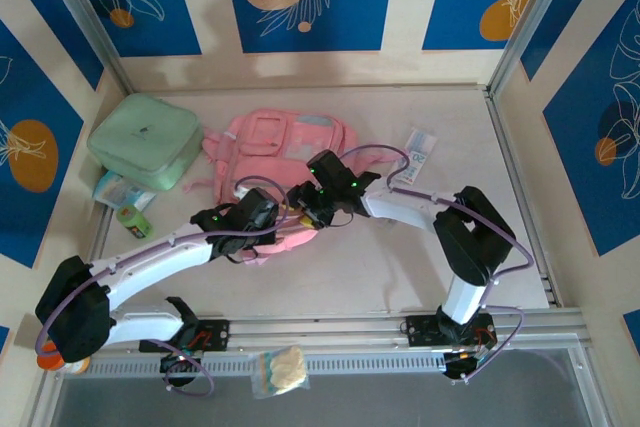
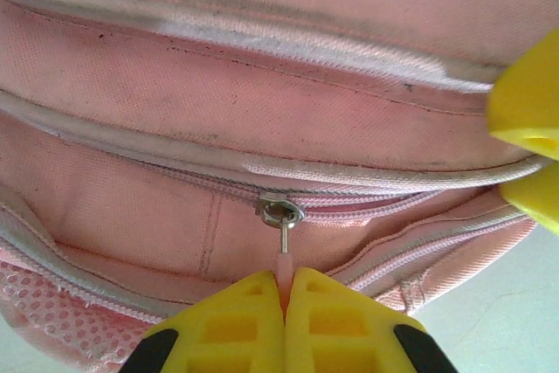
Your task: Pack books, pencil case, and school supplies into a backpack
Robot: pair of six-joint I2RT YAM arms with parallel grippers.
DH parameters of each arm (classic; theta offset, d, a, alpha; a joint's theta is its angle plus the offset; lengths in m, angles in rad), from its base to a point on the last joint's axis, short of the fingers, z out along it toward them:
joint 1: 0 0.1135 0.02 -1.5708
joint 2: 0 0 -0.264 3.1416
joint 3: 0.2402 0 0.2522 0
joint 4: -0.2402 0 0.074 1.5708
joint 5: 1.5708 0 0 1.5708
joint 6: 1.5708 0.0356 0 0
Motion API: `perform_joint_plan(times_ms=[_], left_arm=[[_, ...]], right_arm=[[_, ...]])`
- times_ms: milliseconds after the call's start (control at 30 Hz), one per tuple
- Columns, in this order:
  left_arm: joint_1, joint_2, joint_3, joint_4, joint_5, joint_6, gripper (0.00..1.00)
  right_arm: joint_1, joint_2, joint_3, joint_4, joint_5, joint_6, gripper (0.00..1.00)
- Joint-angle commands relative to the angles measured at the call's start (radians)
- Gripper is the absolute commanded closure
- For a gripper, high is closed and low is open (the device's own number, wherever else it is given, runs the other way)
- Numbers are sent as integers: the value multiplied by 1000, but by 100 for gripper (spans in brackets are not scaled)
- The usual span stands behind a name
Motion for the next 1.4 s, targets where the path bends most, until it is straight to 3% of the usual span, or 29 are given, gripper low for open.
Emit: perform_joint_plan(times_ms=[0, 100, 300, 433, 567, 633, 700, 833, 967, 1167, 1367], left_arm=[[3, -13, 5, 12, 38, 20, 100], [3, -20, 0, 12, 35, 23, 100], [4, -54, -2, -59, -22, 32, 100], [4, -107, 0, -193, -102, 17, 100], [4, -181, -35, -267, -98, 0, 100], [4, -206, -62, -285, -103, -22, 100], [5, -221, -86, -285, -117, -38, 100], [38, -216, -101, -245, -168, -25, 100], [151, -205, -124, -106, -152, 49, 100], [283, -200, -181, 189, -230, 195, 100], [433, -103, -189, 402, -150, 277, 100]], right_arm=[[7, 31, 47, 22, 93, 57, 45], [9, 35, 64, 32, 137, 53, 54], [13, -17, 104, -30, 177, -25, 87], [-26, -80, 70, -65, 115, -107, 100], [-113, -184, 12, -104, 38, -212, 100], [-186, -219, -14, -77, -58, -241, 100], [-251, -225, -1, -71, -170, -284, 100], [-323, -219, 74, -180, -230, -383, 100], [-400, -203, 53, -142, -338, -362, 100], [-409, -164, 74, -173, -385, -412, 100], [-414, -136, 83, -186, -429, -457, 100]])
